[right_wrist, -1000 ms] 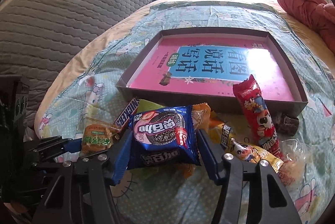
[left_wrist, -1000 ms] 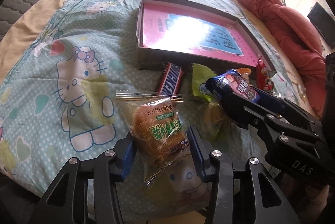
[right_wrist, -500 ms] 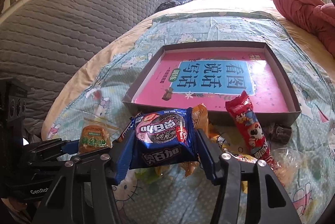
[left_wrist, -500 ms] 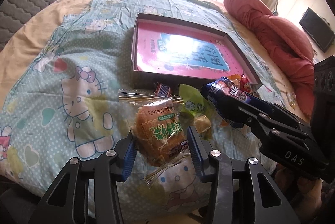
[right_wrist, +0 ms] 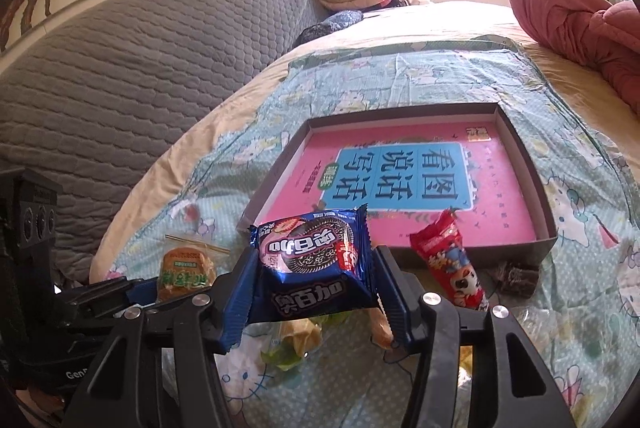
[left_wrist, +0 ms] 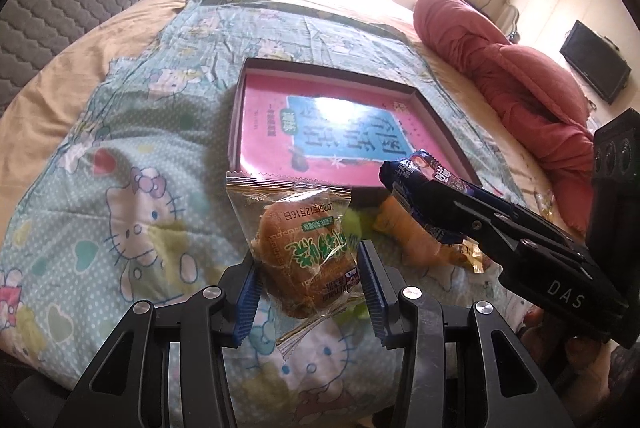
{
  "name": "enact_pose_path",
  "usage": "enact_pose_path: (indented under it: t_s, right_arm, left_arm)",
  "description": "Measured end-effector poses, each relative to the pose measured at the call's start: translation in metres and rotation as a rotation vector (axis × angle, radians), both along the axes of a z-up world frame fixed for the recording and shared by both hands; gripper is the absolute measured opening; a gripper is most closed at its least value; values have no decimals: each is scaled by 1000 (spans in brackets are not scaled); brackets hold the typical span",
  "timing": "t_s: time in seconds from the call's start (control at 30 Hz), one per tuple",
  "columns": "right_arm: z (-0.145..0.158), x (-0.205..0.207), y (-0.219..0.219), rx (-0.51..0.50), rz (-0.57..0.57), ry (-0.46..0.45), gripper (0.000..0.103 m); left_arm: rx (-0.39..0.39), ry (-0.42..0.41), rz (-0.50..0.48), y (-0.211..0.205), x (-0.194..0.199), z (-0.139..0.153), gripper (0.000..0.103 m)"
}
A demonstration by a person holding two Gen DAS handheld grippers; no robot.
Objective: Organize snacks
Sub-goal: 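Lift Oreo pack with right gripper while left gripper carries cake bag over pink tray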
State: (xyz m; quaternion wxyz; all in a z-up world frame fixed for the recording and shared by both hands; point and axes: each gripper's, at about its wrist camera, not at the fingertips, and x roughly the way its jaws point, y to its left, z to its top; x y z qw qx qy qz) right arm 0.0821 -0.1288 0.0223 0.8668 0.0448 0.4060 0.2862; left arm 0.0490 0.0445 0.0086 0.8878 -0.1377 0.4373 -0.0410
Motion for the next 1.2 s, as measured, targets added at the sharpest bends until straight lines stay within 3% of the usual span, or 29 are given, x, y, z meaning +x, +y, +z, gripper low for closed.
enact_pose_path:
  t_s: [0.53,0.73,0.9,1.2]
  right_arm:
    - [10,27,-17,17,-61,-35,57]
    - [9,49,-27,5,-101,-35,57]
    - [5,70,-43,3,-155,-15,57]
    - [-20,100,-67,-30,-260,75,57]
  left_arm:
    - [4,-51,1,-3,46,10,47]
    - [-23,-18,3,0,71,0,47]
    - [0,-1,-2,-5,92,-10,47]
    - [-3,58,-7,-10,119,-31,47]
